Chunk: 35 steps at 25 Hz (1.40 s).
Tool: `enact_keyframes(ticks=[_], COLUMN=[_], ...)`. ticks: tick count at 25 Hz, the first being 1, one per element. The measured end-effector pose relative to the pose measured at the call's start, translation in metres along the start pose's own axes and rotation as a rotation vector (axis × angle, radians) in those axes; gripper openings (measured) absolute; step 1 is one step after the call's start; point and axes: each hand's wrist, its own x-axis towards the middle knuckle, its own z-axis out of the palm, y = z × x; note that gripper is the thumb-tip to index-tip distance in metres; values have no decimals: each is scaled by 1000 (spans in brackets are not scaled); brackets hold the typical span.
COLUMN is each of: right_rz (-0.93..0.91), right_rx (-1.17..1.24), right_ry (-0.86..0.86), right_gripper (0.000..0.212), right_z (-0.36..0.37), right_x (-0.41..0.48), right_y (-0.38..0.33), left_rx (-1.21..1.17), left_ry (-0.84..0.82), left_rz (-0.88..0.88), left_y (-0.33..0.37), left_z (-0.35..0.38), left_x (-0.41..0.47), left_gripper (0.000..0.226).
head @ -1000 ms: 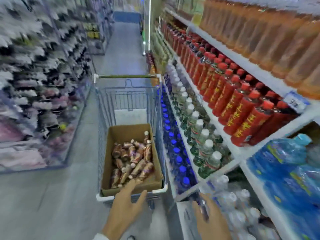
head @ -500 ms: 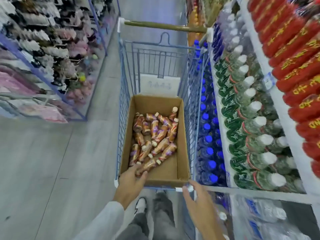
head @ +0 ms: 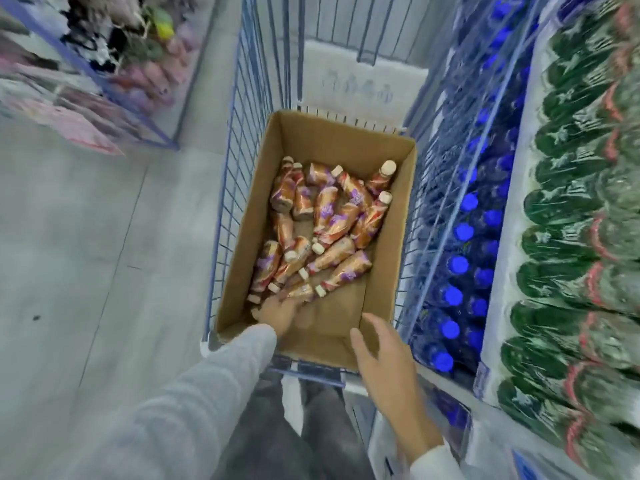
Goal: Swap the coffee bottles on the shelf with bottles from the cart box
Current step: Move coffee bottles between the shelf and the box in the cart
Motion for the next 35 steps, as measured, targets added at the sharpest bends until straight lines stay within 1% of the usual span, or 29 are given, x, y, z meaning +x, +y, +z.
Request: enact_keyframes(ticks=[1, 2, 3, 7, 9, 10, 12, 15, 16, 19, 21, 23, 25, 26, 28, 30, 32, 35], right_rz=[11, 18, 26, 13, -11, -18, -18, -39, -48, -88, -135, -216, -268, -294, -338, -380, -445, -537], right_rx=[-1, -1, -5, -66, -103, -113, -112, -126, -143, -213, -346, -597, -804, -869, -950, -1029, -1125, -1276], right_ry=[-3, -9, -17, -62, -85, -89, -101, -115, -116, -149, -187, -258, -351, -366, -311, -259, -231, -264], right_gripper=[46, 44, 43, 46, 47, 47, 47, 47, 48, 47, 46, 50, 63, 68, 73, 72, 65, 51], right_z=[2, 4, 7, 16, 19, 20, 19, 17, 19, 31, 43, 54, 66, 72, 85, 93, 95, 96], right_x=[6, 12, 17, 38, 48, 53, 59, 72, 82, 126, 166, 206, 239, 249, 258, 256, 254, 254], right_y=[1, 2, 3, -1, -5, -6, -10, -17, -19, -16, -5, 9, 20, 25, 36, 42, 45, 49], left_rx=[-229, -433, -582, -994, -1175, -1216, -1129, -904, -837, -668, -590, -549, -532, -542, -574, -582, -562, -542], left_ry=[-26, -88, -106, -22, 12, 20, 32, -74, -71, 0, 8, 17, 19, 19, 26, 31, 30, 15], left_rz=[-132, -227, -282, -422, -489, -500, -522, -461, -411, -203, -117, -82, -82, -83, -83, -83, -65, -56], left_y=[0, 1, 4, 11, 12, 13, 17, 14, 9, -8, -12, -17, -24, -26, -31, -29, -26, -21], left_z=[9, 18, 26, 42, 44, 44, 42, 30, 24, 3, -13, -26, -36, -40, -44, -43, -40, -37], left_x=[13, 25, 33, 75, 89, 88, 65, 10, -7, -50, -71, -80, -81, -82, -80, -83, -84, -86], left_gripper=[65, 58, 53, 57, 69, 72, 66, 52, 51, 56, 57, 59, 63, 60, 53, 54, 56, 58])
